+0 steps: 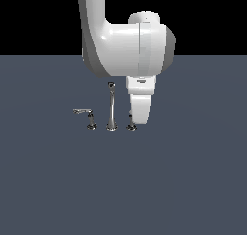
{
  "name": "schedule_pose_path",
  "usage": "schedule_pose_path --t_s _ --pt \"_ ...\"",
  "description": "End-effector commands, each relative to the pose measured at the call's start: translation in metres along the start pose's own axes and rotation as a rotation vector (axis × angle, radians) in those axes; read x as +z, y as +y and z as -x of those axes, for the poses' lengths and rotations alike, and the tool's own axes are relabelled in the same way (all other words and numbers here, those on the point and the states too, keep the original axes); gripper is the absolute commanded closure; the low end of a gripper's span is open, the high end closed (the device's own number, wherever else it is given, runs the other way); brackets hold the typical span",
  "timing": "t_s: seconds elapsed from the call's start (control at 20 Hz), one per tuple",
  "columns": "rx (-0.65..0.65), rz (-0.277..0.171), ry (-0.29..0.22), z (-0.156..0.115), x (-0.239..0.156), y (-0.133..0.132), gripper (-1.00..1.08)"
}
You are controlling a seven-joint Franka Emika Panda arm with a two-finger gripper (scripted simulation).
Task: Turn on the faucet by rotating a designated handle.
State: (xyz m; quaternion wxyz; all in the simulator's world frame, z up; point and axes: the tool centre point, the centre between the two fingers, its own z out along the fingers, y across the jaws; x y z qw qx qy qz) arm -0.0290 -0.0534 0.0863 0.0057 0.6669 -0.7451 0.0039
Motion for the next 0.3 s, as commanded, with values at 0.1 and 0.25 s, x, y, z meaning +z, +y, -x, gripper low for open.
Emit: schedule_pose_path --t_s 0.1,0.25 --pt "-0.057 -0.003 -0.012 0.054 0.0 -0.005 1.08" --pt "-0.064 -0.002 -0.013 0.067 0.0 -0.007 1.08"
